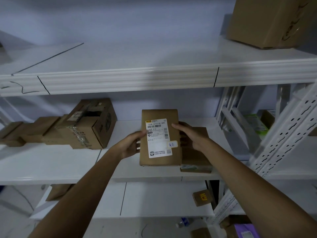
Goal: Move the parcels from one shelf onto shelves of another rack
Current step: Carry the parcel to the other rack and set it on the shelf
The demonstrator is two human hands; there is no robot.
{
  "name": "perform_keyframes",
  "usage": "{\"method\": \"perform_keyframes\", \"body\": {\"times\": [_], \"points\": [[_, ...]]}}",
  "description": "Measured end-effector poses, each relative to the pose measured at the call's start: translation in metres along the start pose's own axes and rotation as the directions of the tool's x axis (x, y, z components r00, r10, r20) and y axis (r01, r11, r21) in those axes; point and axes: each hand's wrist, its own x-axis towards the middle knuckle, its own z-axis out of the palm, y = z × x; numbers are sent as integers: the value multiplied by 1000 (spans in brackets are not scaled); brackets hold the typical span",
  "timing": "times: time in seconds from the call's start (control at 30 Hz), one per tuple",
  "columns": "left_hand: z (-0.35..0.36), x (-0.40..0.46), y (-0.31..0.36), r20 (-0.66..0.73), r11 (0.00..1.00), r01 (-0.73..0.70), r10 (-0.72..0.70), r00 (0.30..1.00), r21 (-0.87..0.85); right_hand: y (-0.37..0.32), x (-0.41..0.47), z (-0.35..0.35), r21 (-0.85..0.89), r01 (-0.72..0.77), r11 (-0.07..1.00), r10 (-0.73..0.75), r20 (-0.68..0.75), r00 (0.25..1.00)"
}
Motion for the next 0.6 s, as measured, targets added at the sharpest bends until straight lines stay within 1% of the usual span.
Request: {"method": "perform_keyframes", "body": {"times": [0.2,0.33,0.5,0.6], "points": [[-6,-43,-7,-13,1000,-12,11,1000,-16,0,-28,30,-2,10,1000,-10,29,1000],[-23,-84,-16,-6,998,-65,65,998,10,5,-50,64,6,36,999,-36,23,999],[-68,-153,-24,-30,991,-131,130,991,-13,11,-83,136,55,104,993,-106,40,994],[-106,-203,-28,-5,983,-184,184,983,21,14,-105,193,67,142,988,-145,52,988]]}}
